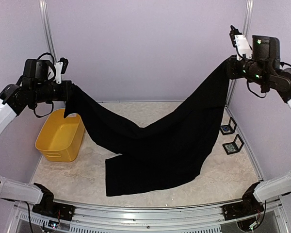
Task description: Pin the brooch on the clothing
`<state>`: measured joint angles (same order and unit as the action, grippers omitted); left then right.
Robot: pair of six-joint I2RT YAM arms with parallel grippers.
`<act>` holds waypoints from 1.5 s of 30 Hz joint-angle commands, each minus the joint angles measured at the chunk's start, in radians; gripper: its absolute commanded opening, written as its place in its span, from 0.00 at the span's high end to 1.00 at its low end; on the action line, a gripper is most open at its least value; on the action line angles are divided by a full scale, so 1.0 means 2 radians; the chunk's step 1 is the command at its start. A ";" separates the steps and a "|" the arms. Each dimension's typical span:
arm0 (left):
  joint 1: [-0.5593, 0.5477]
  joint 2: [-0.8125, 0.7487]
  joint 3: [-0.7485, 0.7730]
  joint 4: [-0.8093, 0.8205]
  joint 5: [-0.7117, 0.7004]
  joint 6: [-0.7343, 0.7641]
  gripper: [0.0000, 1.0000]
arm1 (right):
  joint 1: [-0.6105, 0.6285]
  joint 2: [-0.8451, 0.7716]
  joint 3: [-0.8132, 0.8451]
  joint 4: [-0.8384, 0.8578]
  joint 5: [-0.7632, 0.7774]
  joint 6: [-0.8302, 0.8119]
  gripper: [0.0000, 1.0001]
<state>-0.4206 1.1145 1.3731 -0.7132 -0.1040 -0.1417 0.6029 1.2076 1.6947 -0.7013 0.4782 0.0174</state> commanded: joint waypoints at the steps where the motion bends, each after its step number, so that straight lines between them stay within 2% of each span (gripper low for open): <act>1: 0.057 0.107 0.128 0.094 0.015 0.021 1.00 | -0.077 0.104 0.081 0.108 -0.072 -0.028 1.00; 5: 0.076 0.163 0.265 0.100 -0.033 0.035 1.00 | -0.109 0.182 0.244 0.094 -0.095 -0.023 1.00; 7: 0.076 0.160 0.267 0.123 -0.022 0.054 1.00 | -0.110 0.193 0.300 0.093 -0.107 -0.031 1.00; 9: 0.076 0.142 0.254 0.136 -0.004 0.068 1.00 | -0.110 0.183 0.310 0.108 -0.108 -0.044 1.00; 12: 0.076 0.120 0.227 0.124 0.002 0.070 1.00 | -0.110 0.150 0.274 0.118 -0.106 -0.055 1.00; 18: 0.075 0.070 0.165 0.062 0.017 0.043 1.00 | -0.110 0.072 0.138 0.104 -0.113 -0.055 1.00; 22: 0.072 0.023 0.124 0.036 0.056 0.023 1.00 | -0.110 0.041 0.093 0.090 -0.115 -0.051 1.00; 26: 0.066 0.003 0.042 0.039 0.117 0.018 1.00 | -0.110 0.024 0.018 0.111 -0.108 -0.048 1.00; 30: 0.067 0.053 -0.013 0.065 0.109 0.025 1.00 | -0.117 0.059 -0.054 0.139 -0.121 -0.033 1.00; 34: 0.068 0.177 0.026 0.092 0.069 0.026 1.00 | -0.141 0.135 -0.071 0.161 -0.117 -0.012 1.00; 35: 0.068 0.205 0.043 0.093 0.064 0.028 0.93 | -0.144 0.156 -0.071 0.163 -0.117 -0.011 1.00; 37: 0.067 0.276 0.074 0.096 0.045 0.034 0.51 | -0.144 0.190 -0.072 0.164 -0.128 -0.002 1.00; 38: 0.066 0.310 0.093 0.094 0.020 0.036 0.39 | -0.145 0.204 -0.074 0.166 -0.135 0.008 1.00; 39: 0.064 0.333 0.115 0.088 0.008 0.036 0.31 | -0.144 0.218 -0.076 0.166 -0.138 0.017 1.00; 42: 0.039 0.390 0.170 0.061 -0.017 0.040 0.21 | -0.145 0.258 -0.064 0.146 -0.130 0.036 1.00; 45: -0.027 0.363 0.132 0.080 -0.046 0.081 0.13 | -0.145 0.279 -0.056 0.131 -0.137 0.041 1.00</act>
<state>-0.3248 1.9240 1.6470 -0.5682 -0.0998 -0.0647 0.3191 1.7481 1.5490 -0.4252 0.2176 0.0483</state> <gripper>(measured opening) 0.830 0.006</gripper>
